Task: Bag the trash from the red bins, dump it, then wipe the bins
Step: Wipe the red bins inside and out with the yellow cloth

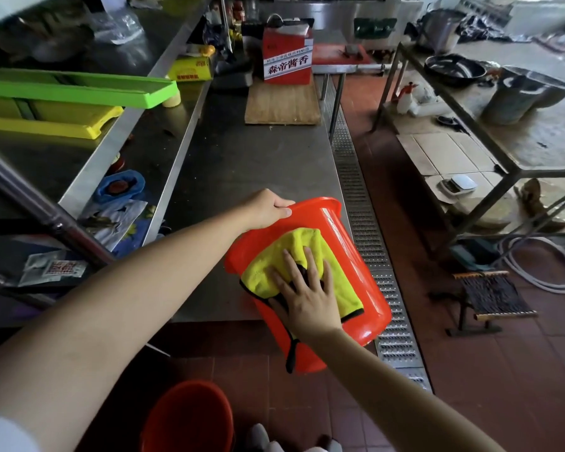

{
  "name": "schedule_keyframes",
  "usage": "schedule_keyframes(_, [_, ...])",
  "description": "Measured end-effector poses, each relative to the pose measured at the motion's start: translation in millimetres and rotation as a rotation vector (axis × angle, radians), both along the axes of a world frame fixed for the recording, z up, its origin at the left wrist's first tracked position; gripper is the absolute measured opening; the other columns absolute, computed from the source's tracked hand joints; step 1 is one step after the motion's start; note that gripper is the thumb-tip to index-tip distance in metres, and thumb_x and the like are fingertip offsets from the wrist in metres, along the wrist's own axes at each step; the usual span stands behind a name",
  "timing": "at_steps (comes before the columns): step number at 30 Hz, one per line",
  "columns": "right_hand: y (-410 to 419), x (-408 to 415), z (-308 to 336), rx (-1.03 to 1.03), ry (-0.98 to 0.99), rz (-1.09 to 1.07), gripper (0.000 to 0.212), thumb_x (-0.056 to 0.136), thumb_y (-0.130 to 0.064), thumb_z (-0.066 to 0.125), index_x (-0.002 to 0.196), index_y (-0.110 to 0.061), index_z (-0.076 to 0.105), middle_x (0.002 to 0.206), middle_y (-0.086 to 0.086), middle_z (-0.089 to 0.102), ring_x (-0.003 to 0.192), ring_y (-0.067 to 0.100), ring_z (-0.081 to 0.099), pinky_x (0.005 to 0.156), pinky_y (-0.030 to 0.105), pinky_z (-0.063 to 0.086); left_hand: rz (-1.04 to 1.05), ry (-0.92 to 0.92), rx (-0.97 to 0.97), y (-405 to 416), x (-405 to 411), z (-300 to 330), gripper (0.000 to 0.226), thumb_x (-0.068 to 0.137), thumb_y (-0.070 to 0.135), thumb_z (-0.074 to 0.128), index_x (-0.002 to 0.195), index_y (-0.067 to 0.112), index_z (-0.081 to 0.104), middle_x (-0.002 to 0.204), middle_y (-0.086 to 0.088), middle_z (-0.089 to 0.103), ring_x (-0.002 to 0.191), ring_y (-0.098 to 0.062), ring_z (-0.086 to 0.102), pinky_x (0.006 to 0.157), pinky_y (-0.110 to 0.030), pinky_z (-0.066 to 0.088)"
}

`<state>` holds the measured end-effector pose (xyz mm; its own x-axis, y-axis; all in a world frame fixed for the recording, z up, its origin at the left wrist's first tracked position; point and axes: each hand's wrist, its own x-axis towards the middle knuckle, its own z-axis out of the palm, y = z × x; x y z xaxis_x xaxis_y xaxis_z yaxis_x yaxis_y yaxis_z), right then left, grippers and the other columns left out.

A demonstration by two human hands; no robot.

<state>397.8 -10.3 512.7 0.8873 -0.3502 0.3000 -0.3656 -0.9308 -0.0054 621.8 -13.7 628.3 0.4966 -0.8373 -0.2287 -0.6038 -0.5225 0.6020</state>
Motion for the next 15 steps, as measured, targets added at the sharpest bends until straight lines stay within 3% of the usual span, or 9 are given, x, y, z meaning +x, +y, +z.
schedule_keyframes(7, [-10, 40, 10, 0.015, -0.019, -0.021, 0.056, 0.101, -0.061, 0.037, 0.15, -0.034, 0.043, 0.166, 0.002, 0.023, 0.154, 0.038, 0.0, 0.118, 0.067, 0.012, 0.049, 0.096, -0.069, 1, 7, -5, 0.035, 0.095, 0.034, 0.061, 0.13, 0.029, 0.063, 0.136, 0.007, 0.059, 0.127, -0.014, 0.054, 0.108, -0.028, 0.039])
schedule_keyframes(11, [-8, -18, -14, 0.022, -0.062, 0.034, 0.057, 0.101, -0.062, 0.041, 0.15, -0.034, 0.042, 0.167, 0.001, 0.018, 0.154, 0.038, 0.005, 0.117, 0.066, 0.017, 0.074, 0.058, -0.119, 8, 4, -11, 0.037, 0.095, 0.035, 0.062, 0.131, 0.03, 0.062, 0.141, 0.002, 0.055, 0.129, -0.017, 0.05, 0.094, -0.019, 0.03])
schedule_keyframes(15, [-5, -82, -36, 0.026, -0.114, 0.056, 0.059, 0.097, -0.061, 0.051, 0.15, -0.038, 0.042, 0.166, 0.0, 0.022, 0.153, 0.039, 0.014, 0.116, 0.065, 0.022, 0.107, 0.136, -0.134, 11, 3, -13, 0.036, 0.094, 0.034, 0.064, 0.13, 0.031, 0.062, 0.137, 0.005, 0.058, 0.125, -0.015, 0.054, 0.091, -0.02, 0.038])
